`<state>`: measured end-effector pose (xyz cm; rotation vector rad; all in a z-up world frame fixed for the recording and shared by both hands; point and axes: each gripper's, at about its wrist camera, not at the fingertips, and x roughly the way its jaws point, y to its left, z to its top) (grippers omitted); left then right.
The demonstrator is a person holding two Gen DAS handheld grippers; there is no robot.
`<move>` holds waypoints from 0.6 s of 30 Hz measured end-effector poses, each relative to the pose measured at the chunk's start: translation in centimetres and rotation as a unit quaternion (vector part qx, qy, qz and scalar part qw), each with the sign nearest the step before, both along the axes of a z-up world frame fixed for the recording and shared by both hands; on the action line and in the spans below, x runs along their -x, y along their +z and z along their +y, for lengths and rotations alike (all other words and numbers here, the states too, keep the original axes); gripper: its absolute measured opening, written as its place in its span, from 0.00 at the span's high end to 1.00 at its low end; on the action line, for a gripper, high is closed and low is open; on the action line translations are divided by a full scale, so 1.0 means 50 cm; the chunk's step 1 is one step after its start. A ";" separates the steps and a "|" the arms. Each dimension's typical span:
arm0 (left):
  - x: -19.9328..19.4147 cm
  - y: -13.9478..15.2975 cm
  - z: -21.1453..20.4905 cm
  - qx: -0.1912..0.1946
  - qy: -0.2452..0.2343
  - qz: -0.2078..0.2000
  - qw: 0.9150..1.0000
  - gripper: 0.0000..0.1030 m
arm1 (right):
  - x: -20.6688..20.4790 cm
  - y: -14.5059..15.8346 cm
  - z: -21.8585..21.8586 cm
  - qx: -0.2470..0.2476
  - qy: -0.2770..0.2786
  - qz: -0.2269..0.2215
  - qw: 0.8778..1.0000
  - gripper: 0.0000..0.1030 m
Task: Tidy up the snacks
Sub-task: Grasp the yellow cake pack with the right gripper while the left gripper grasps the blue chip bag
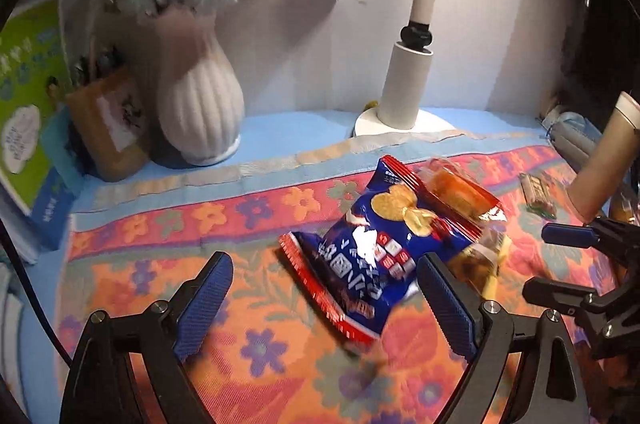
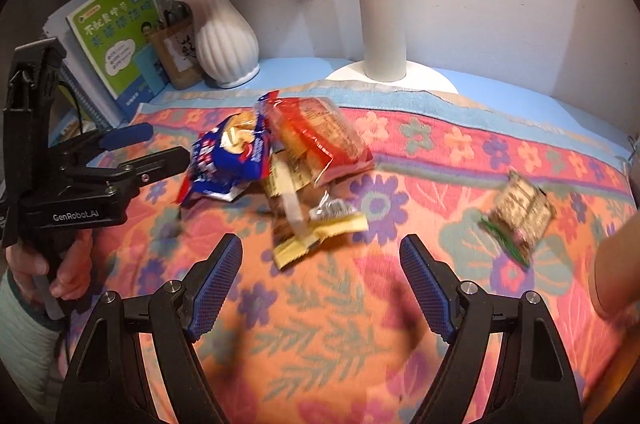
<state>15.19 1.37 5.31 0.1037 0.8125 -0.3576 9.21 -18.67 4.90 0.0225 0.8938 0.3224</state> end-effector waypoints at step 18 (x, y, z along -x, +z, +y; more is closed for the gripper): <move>-0.052 -0.044 -0.059 0.041 -0.096 0.033 0.994 0.04 | -0.055 -0.050 0.056 0.039 0.031 0.000 0.999 0.41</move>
